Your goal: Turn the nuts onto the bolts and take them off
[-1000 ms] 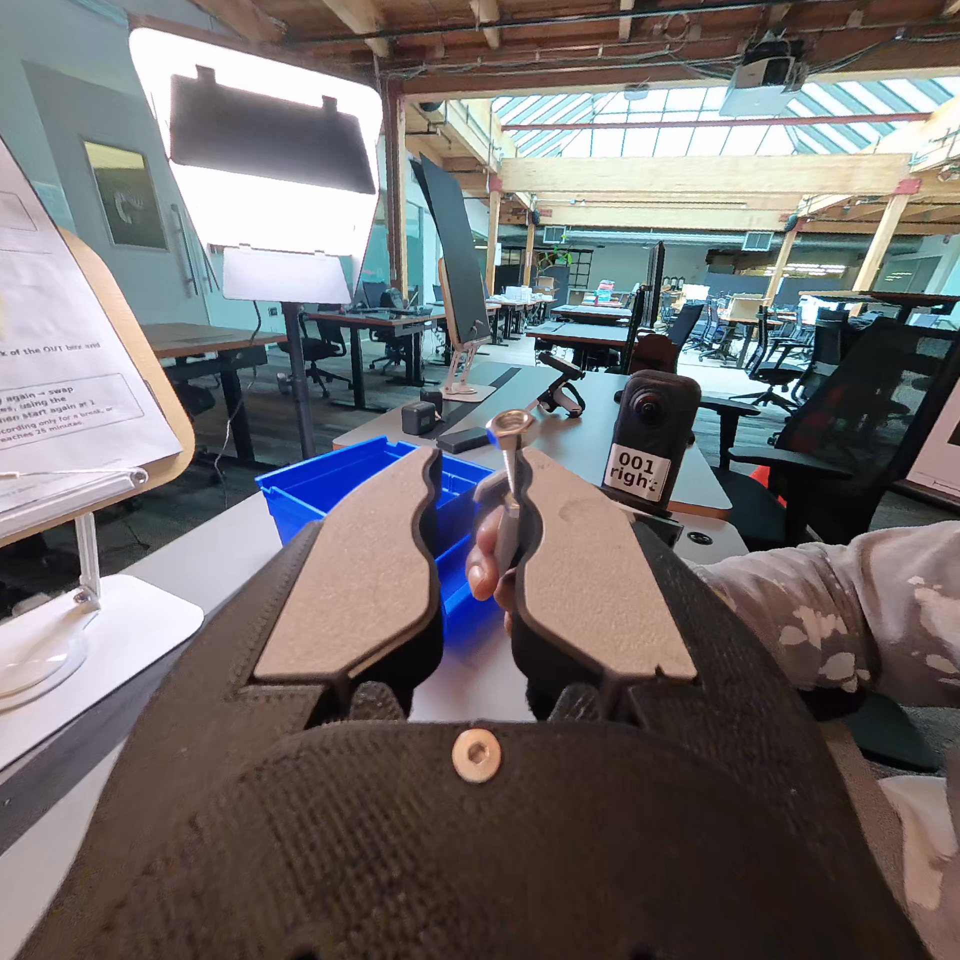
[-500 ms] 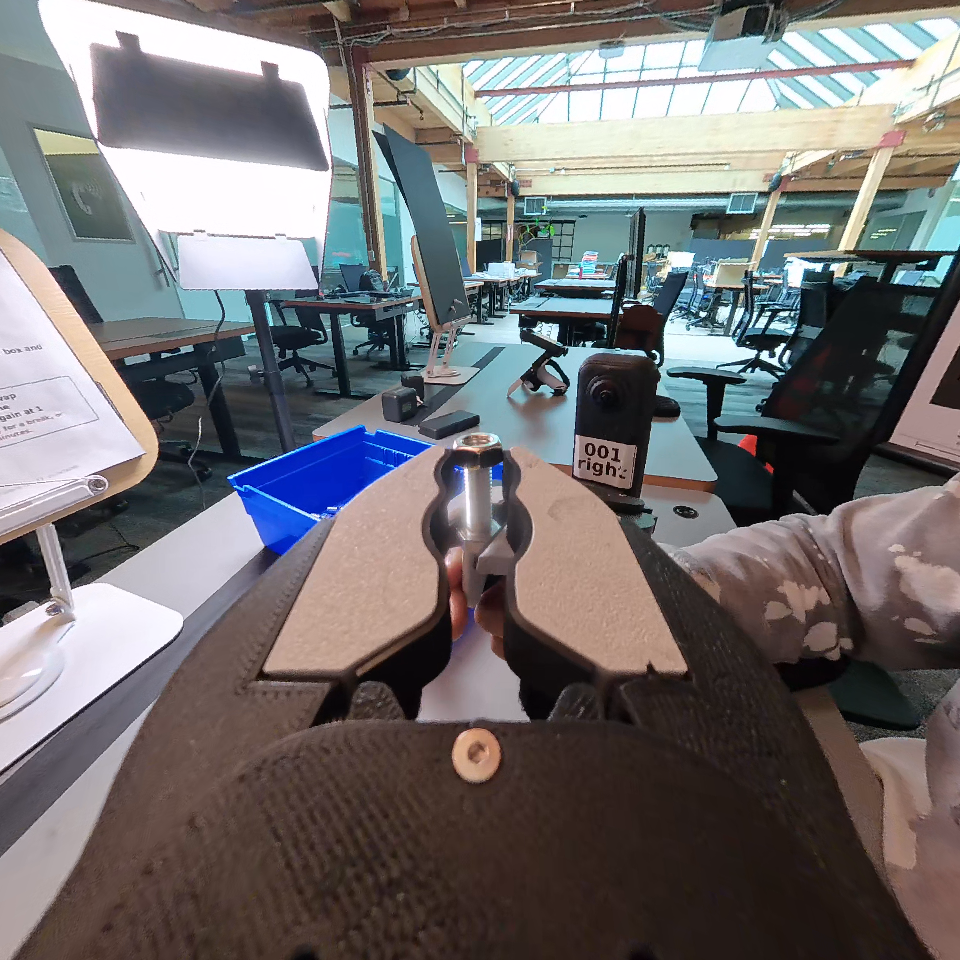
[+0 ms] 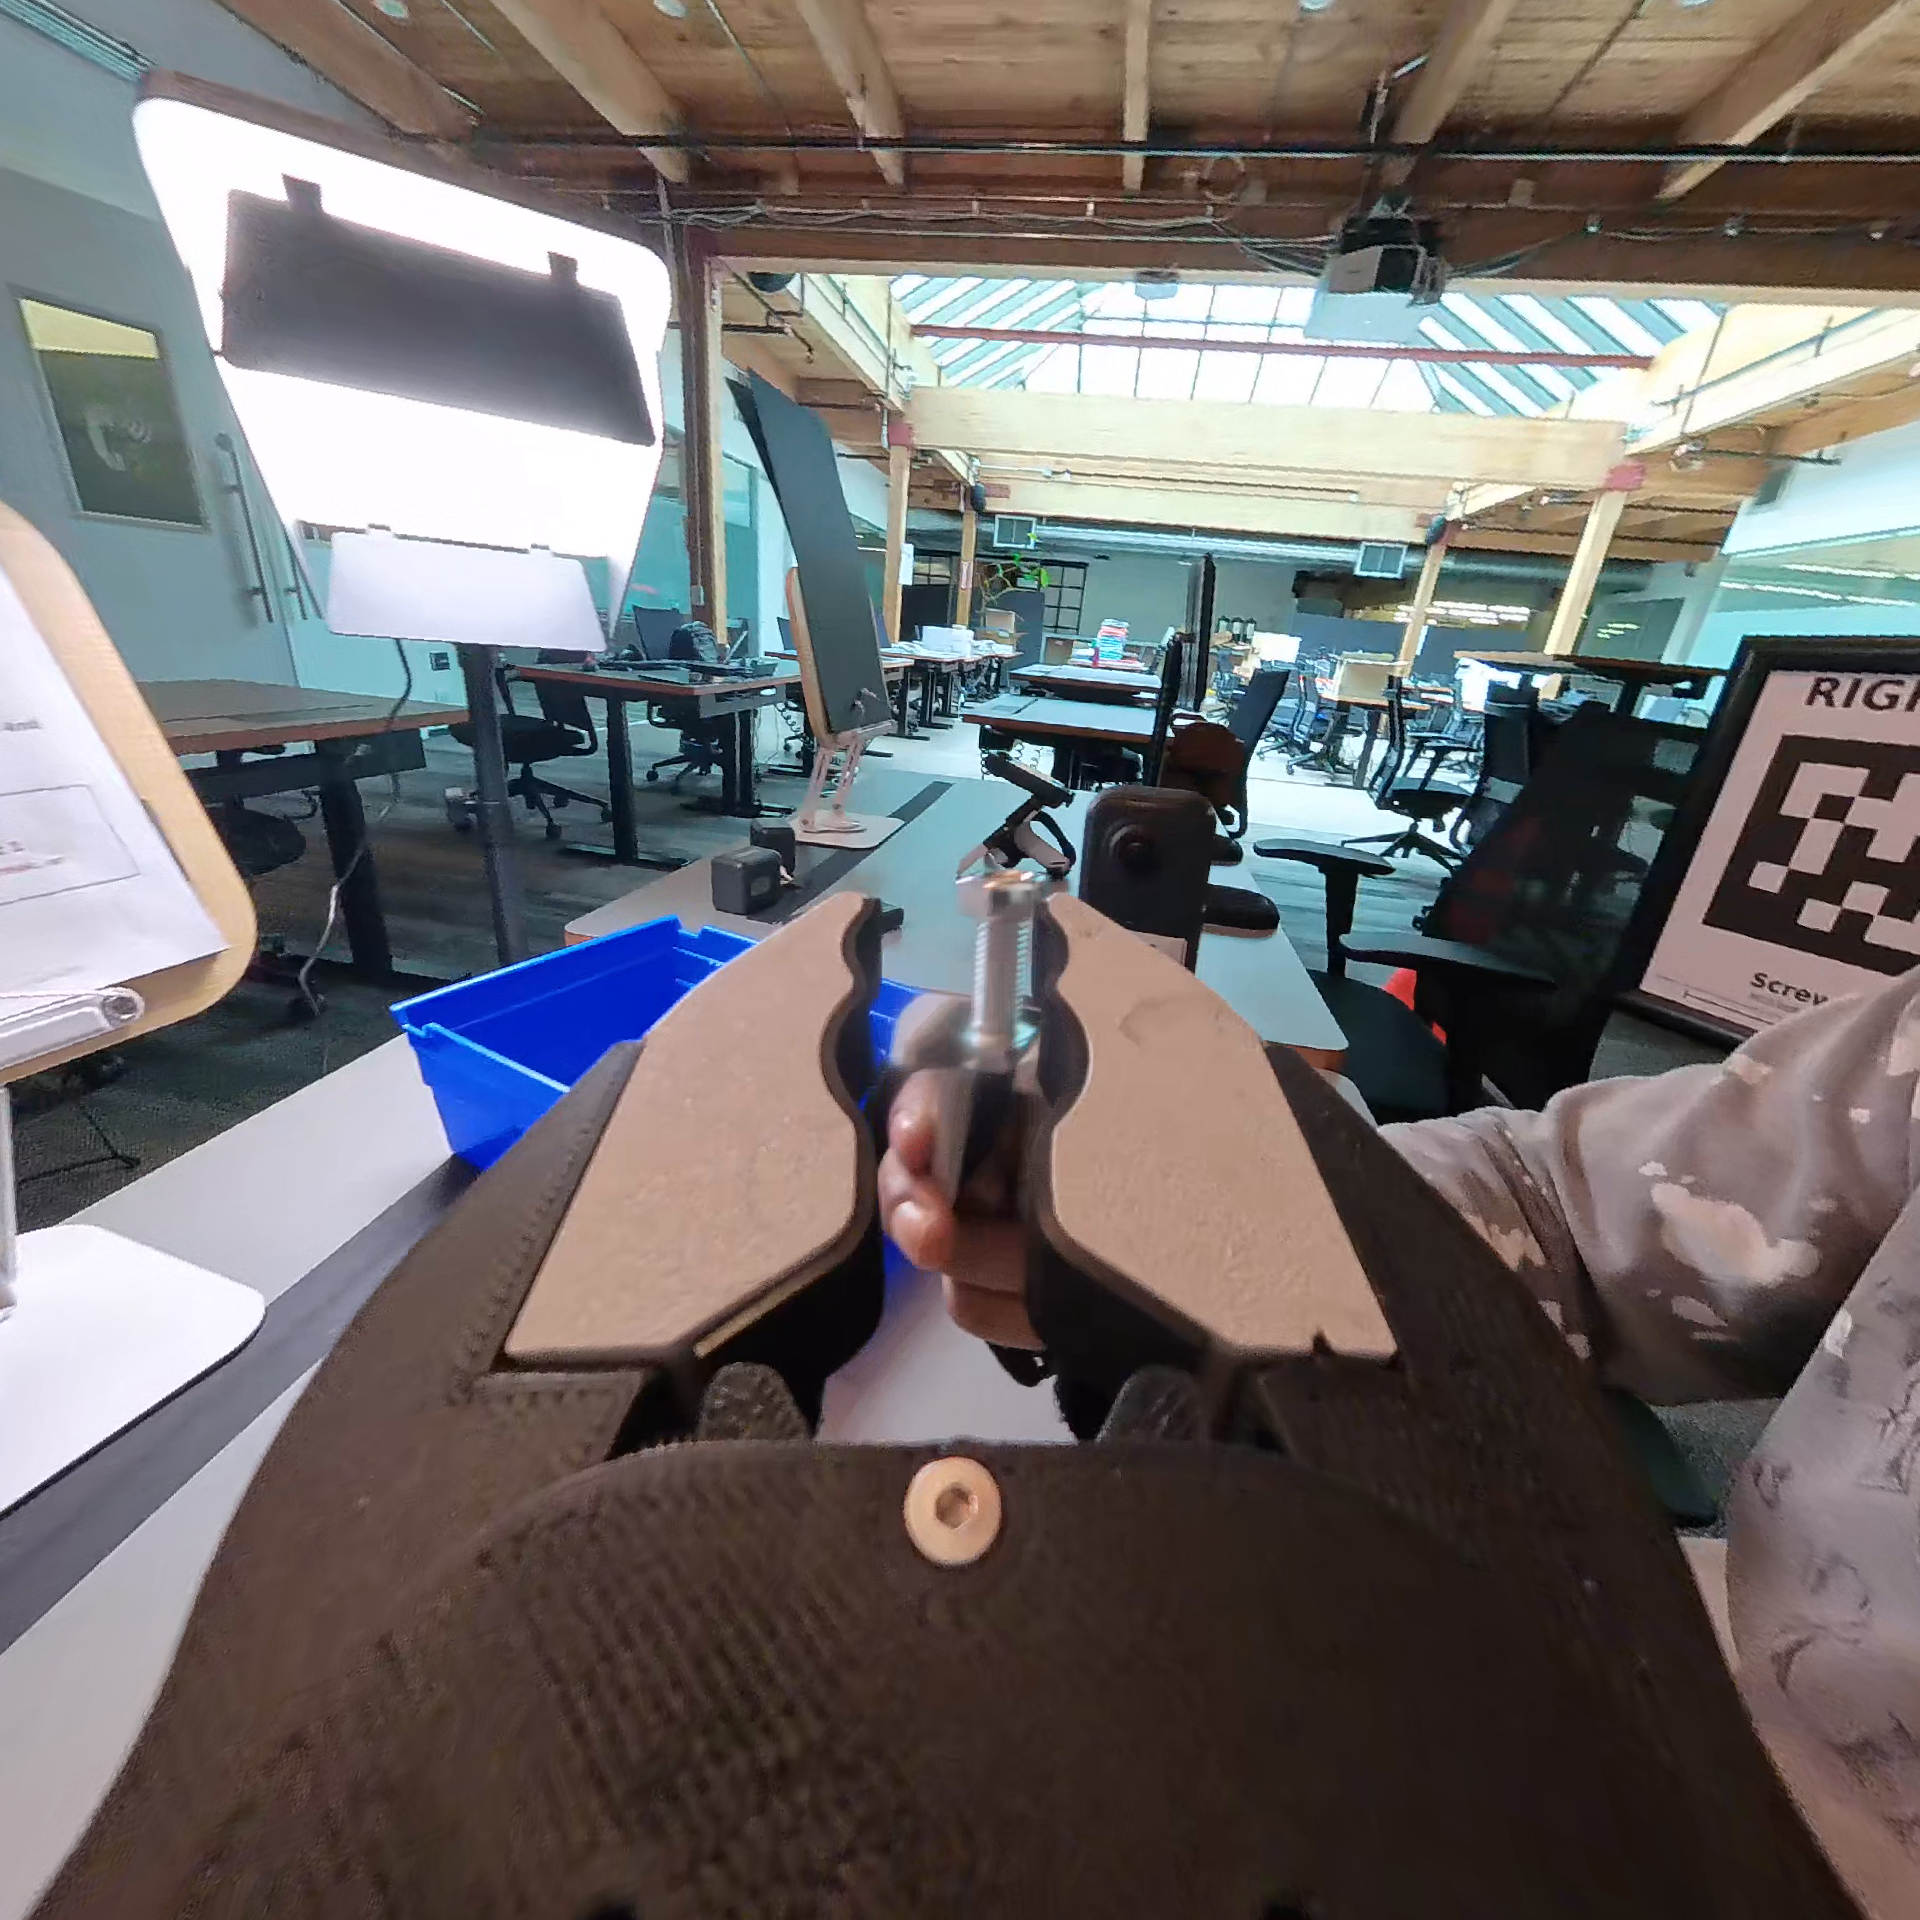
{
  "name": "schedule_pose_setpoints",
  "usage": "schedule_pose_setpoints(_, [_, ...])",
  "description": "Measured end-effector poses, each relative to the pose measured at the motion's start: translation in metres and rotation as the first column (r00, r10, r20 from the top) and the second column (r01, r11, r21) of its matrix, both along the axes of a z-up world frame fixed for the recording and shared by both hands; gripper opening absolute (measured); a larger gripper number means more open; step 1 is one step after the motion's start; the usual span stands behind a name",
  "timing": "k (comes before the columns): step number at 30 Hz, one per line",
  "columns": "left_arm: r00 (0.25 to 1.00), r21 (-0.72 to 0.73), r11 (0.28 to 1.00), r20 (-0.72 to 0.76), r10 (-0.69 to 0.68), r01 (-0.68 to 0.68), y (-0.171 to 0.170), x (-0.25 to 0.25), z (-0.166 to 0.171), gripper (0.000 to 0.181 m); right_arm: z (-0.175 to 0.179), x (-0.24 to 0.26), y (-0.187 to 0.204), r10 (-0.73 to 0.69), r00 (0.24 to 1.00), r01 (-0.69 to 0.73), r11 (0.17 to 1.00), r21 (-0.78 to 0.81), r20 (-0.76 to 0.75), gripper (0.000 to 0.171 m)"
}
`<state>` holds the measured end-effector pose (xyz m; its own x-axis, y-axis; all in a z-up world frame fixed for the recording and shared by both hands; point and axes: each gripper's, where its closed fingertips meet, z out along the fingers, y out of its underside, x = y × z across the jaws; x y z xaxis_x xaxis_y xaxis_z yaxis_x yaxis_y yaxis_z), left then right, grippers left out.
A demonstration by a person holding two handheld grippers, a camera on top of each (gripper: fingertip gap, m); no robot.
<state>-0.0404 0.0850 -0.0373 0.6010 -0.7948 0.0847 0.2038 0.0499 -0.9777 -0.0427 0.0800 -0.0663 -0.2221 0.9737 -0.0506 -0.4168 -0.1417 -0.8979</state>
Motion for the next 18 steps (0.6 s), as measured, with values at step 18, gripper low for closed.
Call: schedule_pose_setpoints(18, [1.0, -0.066, 0.998, -0.025, -0.001, -0.001, 0.004, 0.005, -0.01, 0.033, -0.004, -0.005, -0.004, -0.023, 0.999, 0.021, 0.999, 0.041, 0.043, 0.018])
